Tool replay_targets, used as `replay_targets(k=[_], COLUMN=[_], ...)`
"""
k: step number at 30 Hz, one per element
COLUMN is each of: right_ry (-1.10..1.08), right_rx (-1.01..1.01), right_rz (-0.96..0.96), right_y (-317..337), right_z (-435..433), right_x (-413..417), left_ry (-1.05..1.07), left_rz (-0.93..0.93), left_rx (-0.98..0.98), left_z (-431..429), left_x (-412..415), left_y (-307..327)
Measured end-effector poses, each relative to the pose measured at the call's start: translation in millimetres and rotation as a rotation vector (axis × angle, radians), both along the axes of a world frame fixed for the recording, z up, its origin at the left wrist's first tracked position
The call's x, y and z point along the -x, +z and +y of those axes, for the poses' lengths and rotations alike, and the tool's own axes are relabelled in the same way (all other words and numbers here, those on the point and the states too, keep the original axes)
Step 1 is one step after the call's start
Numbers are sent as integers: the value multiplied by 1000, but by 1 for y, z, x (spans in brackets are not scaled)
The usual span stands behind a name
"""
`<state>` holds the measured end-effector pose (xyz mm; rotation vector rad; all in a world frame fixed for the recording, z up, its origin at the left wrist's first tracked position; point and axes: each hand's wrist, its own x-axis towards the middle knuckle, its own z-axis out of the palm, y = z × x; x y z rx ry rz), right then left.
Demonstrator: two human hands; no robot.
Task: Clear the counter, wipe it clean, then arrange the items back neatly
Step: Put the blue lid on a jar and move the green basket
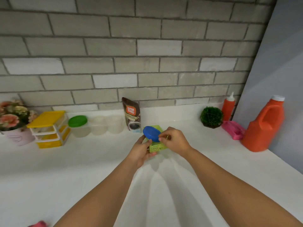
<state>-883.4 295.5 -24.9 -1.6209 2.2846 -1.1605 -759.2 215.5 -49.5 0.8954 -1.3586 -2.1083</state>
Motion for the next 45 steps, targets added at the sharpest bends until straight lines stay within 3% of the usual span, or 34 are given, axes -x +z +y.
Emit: replay_targets(k=[3, 9, 14, 26, 31, 34, 38, 45], right_ry=[62, 310, 358, 355, 339, 217, 17, -58], right_rx=[1, -255, -304, -393, -223, -133, -182, -263], right_rz=[-59, -59, -69, 0, -181, -70, 84, 260], right_y=[13, 20, 14, 3, 7, 14, 17, 6], right_z=[-26, -67, -93, -155, -188, -212, -241, -286], right_x=[-42, -122, -167, -196, -188, -172, -152, -144], left_ry=[-23, -88, -116, -112, 25, 109, 209, 234], left_rz=[-30, -82, -133, -129, -148, -150, -120, -118], left_rx=[64, 145, 162, 164, 105, 71, 36, 15], left_z=[-18, -53, -75, -116, -140, -159, -175, -196], left_x=[-55, -155, -213, -242, -240, -242, -241, -241], left_y=[7, 11, 10, -5, -11, -15, -21, -30])
